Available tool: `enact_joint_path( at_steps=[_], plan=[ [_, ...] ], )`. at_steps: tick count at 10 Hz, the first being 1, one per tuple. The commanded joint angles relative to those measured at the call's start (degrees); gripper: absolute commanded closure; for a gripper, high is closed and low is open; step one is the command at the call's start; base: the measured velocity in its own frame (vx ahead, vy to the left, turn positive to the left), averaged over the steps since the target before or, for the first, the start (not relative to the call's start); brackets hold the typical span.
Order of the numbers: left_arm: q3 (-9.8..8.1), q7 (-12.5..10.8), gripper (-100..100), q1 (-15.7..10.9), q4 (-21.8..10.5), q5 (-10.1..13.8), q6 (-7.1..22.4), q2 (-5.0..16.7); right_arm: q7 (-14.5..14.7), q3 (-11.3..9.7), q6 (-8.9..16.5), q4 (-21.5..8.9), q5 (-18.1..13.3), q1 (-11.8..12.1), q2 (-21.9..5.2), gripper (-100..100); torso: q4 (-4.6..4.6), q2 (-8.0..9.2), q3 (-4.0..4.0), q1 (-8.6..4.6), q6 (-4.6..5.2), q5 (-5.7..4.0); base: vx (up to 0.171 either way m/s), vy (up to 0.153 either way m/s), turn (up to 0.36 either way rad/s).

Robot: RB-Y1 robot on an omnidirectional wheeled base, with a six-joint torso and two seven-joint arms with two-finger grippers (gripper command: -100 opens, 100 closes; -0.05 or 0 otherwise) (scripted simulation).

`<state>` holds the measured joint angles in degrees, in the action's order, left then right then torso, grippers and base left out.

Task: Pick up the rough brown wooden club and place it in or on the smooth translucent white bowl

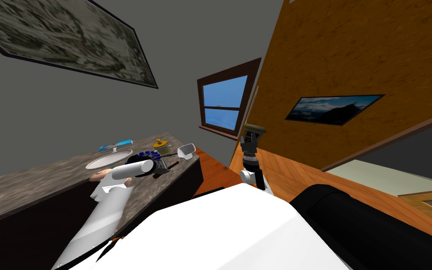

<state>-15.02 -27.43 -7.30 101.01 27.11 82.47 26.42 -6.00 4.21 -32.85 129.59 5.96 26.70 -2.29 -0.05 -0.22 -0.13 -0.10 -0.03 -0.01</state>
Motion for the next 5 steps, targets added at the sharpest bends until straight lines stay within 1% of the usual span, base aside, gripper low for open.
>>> enact_joint_path(
  at_steps=[1,2,3,4,5],
  plan=[
    [-0.58,-0.57,-100,-0.62,-1.52,0.96,2.86,1.35,0.00,0.00,0.00,0.00,0.00,0.00,0.00,0,0.00,0.00,0.00,0.00,0.00,0.00,0.059,-0.031,-0.030],
    [-0.58,-0.57,-100,-0.62,-1.52,0.96,4.47,1.35,0.00,0.00,0.00,0.00,0.00,0.00,0.00,0,-0.01,-0.04,-0.02,-0.01,0.00,-0.01,0.052,-0.022,-0.010],
    [-0.97,-1.08,-100,-1.09,-2.70,1.63,6.06,2.42,0.00,0.00,0.00,0.00,0.00,0.00,0.00,0,-0.01,-0.03,-0.02,0.00,0.00,0.00,0.056,-0.023,-0.020],
    [-0.97,-1.08,-100,-1.09,-2.70,1.63,7.52,2.42,0.00,0.00,0.00,0.00,0.00,0.00,0.00,0,-0.01,-0.04,-0.02,0.00,0.00,0.00,0.050,-0.016,-0.011],
    [-1.31,-1.54,-100,-1.49,-3.77,2.24,9.03,3.41,0.00,0.00,0.00,0.00,0.00,0.00,0.00,0,-0.01,-0.01,-0.01,0.03,-0.01,0.01,0.058,-0.029,-0.022]
  ],
)
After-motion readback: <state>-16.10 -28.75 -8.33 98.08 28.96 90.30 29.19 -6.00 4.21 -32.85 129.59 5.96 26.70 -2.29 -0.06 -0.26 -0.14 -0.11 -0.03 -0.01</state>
